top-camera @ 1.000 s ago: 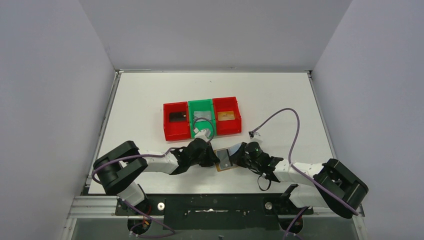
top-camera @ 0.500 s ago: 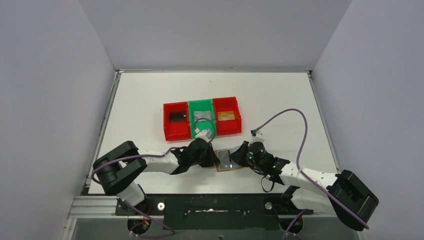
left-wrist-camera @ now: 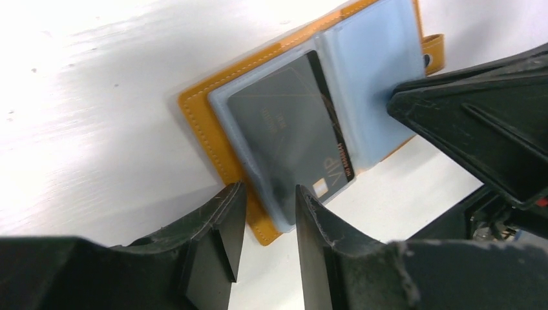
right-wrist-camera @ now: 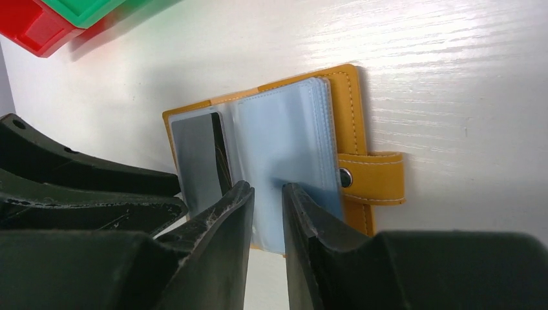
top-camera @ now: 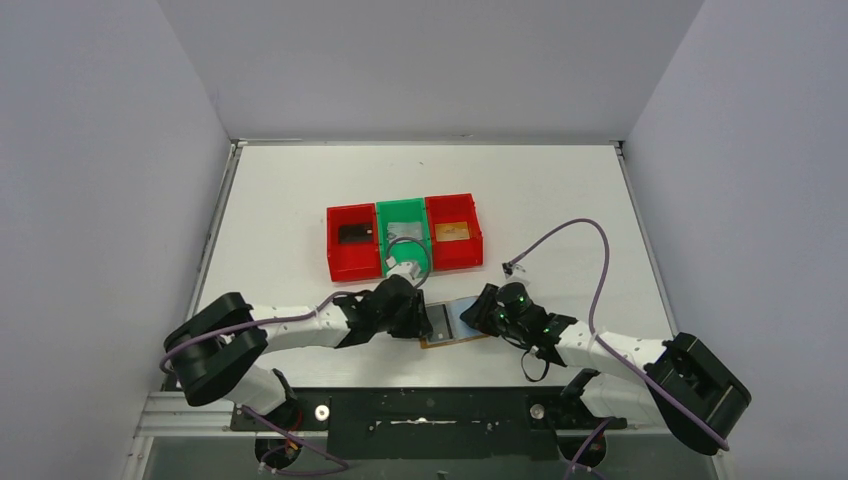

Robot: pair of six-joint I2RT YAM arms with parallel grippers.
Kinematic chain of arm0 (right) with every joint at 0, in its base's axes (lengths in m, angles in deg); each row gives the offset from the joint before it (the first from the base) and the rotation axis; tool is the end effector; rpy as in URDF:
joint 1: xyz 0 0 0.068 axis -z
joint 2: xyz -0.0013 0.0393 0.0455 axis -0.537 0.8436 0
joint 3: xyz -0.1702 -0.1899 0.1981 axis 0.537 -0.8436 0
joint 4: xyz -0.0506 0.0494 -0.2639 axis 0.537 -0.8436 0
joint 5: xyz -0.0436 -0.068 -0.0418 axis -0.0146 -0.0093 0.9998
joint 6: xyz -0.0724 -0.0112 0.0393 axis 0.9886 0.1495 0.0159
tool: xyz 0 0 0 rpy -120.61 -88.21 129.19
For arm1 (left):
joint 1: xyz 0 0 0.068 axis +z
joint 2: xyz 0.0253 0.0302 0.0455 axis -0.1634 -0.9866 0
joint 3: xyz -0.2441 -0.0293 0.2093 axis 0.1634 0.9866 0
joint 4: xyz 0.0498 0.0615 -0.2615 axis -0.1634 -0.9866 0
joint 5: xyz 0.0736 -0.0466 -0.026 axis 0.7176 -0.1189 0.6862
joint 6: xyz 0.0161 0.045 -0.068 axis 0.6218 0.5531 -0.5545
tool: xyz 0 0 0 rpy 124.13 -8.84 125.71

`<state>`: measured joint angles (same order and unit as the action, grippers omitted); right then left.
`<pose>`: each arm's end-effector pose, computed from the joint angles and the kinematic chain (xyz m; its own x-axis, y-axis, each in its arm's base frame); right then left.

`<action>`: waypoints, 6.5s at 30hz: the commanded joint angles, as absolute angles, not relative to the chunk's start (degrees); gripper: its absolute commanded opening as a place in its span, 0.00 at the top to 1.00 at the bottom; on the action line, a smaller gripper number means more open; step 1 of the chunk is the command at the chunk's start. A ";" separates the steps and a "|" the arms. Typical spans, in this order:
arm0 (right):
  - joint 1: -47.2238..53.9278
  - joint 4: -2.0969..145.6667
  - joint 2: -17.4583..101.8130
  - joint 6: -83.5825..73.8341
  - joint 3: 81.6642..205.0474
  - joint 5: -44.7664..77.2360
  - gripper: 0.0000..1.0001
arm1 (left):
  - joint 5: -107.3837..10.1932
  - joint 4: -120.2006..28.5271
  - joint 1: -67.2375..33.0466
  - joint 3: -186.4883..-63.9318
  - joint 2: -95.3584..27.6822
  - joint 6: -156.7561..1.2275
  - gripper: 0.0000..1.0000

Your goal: Take the credit cards out of the card holder

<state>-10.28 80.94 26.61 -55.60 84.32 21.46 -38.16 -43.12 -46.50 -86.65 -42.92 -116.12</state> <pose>0.1561 0.1485 0.1511 -0.8474 0.3646 -0.3859 0.0244 0.7528 0.6577 0.1707 -0.2472 0.1601 -0.8819 -0.0616 -0.4675 0.2142 0.8310 -0.5134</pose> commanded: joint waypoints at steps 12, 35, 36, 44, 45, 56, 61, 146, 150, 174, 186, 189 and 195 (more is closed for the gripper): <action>-10.15 91.19 28.42 -54.39 84.15 14.35 0.73 | -34.36 -58.09 -45.80 -97.67 -40.15 -112.50 0.67; -10.15 98.00 34.65 -55.51 82.97 11.45 0.68 | -38.89 -46.38 -44.83 -92.79 -49.39 -116.62 0.93; -10.18 98.24 34.92 -55.68 83.01 11.29 0.67 | -38.81 -46.81 -44.82 -92.89 -49.99 -116.82 0.95; -10.05 98.92 37.48 -56.62 83.15 11.27 0.62 | -37.54 -48.86 -45.00 -91.00 -49.70 -117.97 1.00; -10.03 99.66 37.97 -56.82 83.04 10.78 0.62 | -37.71 -48.67 -45.00 -90.93 -49.93 -117.95 1.00; -10.06 110.67 42.37 -59.27 80.95 6.85 0.93 | -36.63 -47.06 -46.58 -86.40 -51.51 -119.81 1.00; -10.01 111.12 40.30 -58.33 80.57 6.23 1.00 | -36.55 -45.58 -46.67 -85.33 -51.36 -120.33 1.00; -6.36 95.98 25.18 -56.86 76.89 10.44 1.00 | -35.13 -42.36 -48.08 -79.73 -51.12 -118.33 1.00; -5.48 95.14 22.96 -57.71 75.55 11.06 1.00 | -33.52 -44.57 -48.21 -80.40 -51.58 -118.52 1.00; -3.76 97.06 30.38 -58.01 75.75 9.98 0.66 | -32.61 -48.67 -49.74 -85.74 -52.33 -116.28 1.00; -3.18 89.44 21.28 -57.78 74.90 14.71 1.00 | -31.67 -49.35 -49.83 -85.50 -51.98 -116.98 1.00; -2.52 86.21 15.88 -57.70 74.21 15.86 1.00 | -31.46 -49.71 -49.79 -85.61 -51.48 -117.02 1.00; -1.73 84.94 12.26 -57.12 73.77 13.78 0.98 | -31.66 -49.67 -49.83 -85.99 -50.39 -116.34 1.00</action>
